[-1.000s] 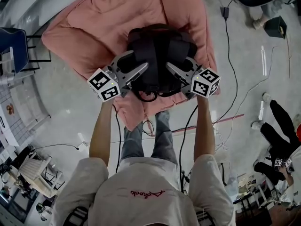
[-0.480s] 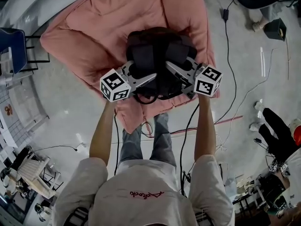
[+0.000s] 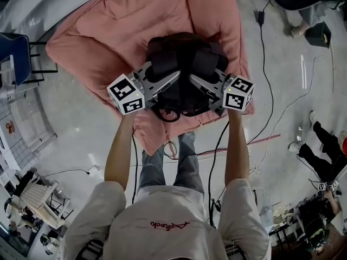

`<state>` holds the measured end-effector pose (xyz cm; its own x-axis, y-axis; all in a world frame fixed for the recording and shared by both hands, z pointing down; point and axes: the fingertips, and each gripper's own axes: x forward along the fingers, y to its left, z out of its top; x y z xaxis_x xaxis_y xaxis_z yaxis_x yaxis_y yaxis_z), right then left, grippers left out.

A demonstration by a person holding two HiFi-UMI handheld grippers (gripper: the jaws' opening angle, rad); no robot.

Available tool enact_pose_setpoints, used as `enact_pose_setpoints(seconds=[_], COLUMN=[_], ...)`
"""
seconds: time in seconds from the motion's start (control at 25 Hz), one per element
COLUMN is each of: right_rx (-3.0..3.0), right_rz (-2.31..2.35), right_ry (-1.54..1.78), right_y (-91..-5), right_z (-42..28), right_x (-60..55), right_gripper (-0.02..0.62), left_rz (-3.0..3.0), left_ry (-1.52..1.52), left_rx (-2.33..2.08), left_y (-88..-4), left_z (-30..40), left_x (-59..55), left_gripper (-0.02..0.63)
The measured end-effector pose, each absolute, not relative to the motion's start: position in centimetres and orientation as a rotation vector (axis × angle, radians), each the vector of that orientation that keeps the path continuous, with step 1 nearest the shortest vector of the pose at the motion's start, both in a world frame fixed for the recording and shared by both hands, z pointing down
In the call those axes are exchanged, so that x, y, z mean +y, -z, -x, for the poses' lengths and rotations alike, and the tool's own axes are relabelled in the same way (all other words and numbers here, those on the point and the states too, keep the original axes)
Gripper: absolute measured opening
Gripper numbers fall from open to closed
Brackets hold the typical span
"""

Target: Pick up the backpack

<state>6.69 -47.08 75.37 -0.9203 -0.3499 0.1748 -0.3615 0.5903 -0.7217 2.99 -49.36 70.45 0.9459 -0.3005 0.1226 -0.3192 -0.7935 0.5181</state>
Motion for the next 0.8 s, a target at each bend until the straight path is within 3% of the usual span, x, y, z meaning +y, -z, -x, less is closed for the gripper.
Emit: enact_pose_setpoints(seconds=[0.56, 0.8], right_rx=[-2.828, -2.822], right_rz=[-0.583, -0.747], right_ry=[-1.475, -1.254], right_y=[-74.2, -74.2], right_z=[-5.9, -6.6], right_x=[-49.6, -49.2], right_gripper=[0.127, 0.058], left_rz=[-2.529, -2.544], left_ry=[-0.044, -0.048], left_rx=[-0.403, -0.433], left_y=[-70.9, -71.0], left_z=[-3.2, -3.2], left_x=[-48.0, -47.7], left_gripper=[0.091, 0.091])
